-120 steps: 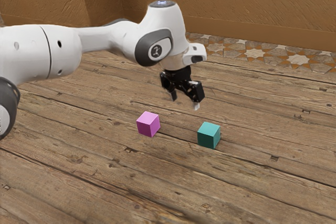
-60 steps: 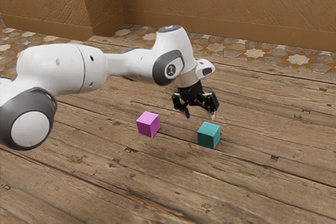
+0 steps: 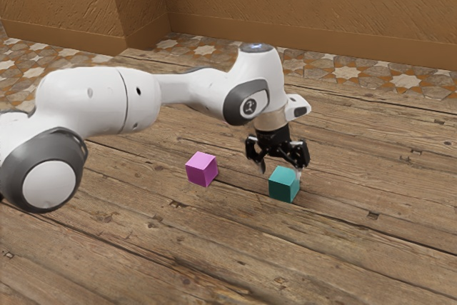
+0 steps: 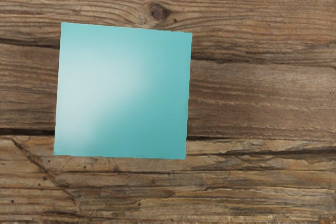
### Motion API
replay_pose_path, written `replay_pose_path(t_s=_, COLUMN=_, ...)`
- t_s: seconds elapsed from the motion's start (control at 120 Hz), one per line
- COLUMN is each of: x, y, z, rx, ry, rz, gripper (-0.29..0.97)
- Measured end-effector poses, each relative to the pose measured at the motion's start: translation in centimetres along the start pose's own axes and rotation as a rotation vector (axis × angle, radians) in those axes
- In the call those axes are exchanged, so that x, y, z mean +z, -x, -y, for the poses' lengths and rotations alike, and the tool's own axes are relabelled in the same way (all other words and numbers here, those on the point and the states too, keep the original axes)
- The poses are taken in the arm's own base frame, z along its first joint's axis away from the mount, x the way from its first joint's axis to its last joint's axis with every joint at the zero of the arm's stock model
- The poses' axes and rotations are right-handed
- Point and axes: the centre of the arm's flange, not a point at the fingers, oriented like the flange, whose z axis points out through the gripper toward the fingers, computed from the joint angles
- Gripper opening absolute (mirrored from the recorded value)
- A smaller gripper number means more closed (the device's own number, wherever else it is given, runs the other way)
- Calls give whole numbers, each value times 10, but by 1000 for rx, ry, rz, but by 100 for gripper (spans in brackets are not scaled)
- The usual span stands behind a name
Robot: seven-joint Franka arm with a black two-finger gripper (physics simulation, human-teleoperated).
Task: Pick up the blue block with one arm, and put the blue block on the pink block with one arm
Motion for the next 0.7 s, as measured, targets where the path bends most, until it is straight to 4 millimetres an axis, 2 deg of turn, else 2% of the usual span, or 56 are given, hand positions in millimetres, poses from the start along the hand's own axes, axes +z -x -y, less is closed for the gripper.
replay_pose_path(t_s=0.083, x=6, y=1, z=-2, rx=-14, ry=14, rz=6, gripper=68)
replay_pose_path(t_s=0.175, x=10, y=-6, z=14, rx=-45, ry=2, rz=-1, gripper=68)
replay_pose_path(t_s=0.25, x=20, y=-10, z=20, rx=-48, ry=-7, rz=-3, gripper=68)
replay_pose_path(t_s=0.492, x=36, y=-17, z=20, rx=-34, ry=-2, rz=-20, gripper=66)
replay_pose_path(t_s=0.7, x=34, y=-33, z=20, rx=-13, ry=14, rz=-54, gripper=65)
